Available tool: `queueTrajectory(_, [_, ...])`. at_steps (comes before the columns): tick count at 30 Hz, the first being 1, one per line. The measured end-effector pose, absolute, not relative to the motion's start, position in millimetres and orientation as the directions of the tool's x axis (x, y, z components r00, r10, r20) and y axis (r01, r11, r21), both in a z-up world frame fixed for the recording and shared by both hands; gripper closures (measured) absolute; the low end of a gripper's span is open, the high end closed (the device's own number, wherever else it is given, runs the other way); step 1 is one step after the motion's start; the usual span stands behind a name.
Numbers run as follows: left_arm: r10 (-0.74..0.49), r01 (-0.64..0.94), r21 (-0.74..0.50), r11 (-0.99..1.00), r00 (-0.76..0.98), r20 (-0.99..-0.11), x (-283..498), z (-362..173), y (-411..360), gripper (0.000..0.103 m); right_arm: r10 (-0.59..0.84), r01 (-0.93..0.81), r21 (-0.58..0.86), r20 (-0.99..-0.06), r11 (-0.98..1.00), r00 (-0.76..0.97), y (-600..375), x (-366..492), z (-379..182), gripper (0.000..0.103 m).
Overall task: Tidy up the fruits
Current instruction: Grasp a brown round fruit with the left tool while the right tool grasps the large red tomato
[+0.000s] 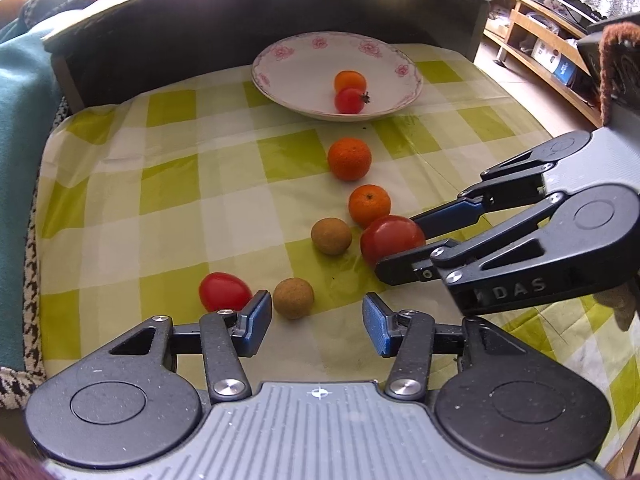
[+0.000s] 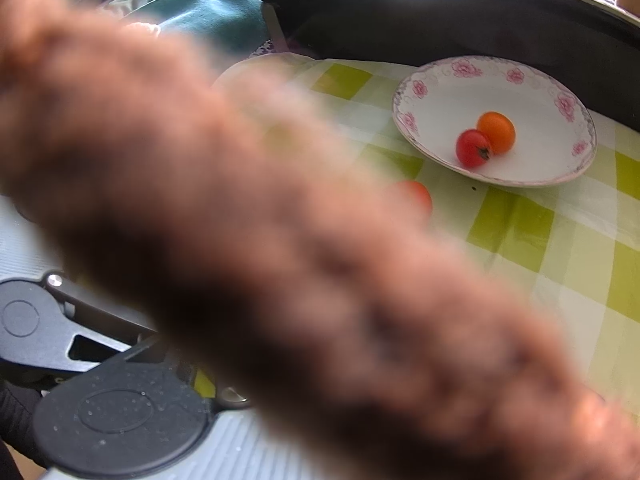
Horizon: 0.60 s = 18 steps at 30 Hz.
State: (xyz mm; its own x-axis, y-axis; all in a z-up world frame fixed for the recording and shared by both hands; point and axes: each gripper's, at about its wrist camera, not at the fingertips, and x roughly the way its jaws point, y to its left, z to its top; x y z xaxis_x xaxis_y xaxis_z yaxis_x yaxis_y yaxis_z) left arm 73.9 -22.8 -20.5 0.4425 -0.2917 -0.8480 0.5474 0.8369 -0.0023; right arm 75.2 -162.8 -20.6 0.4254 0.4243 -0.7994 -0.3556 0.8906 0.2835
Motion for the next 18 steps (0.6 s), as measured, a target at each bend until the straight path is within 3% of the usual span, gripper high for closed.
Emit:
queueTrajectory(3, [-0.276, 0.553, 0.015, 0.833, 0.439, -0.855, 78, -28, -26, 0.046, 0.419, -0.336, 0.290, -0.801, 0.896, 0.427, -170, 73, -19, 0.062])
queueTrajectory(8, [-0.245, 0.536, 0.037, 0.844, 0.444, -0.862, 86, -39, -29, 0.057, 0.400, -0.335, 0.269, -0.812, 0.903, 0.426, -175, 68, -20, 0.062])
queueTrajectory(10, [-0.241, 0.532, 0.042, 0.846, 0.451, -0.859, 85, -38, -30, 0.069, 0.400, -0.345, 0.262, -0.810, 0.901, 0.429, -176, 65, -20, 0.062])
queueTrajectory(18, [-0.309, 0.570, -0.016, 0.822, 0.421, -0.853, 70, -33, -40, 0.071, 0.371, -0.374, 0.208, -0.815, 0.904, 0.444, -182, 49, -16, 0.062])
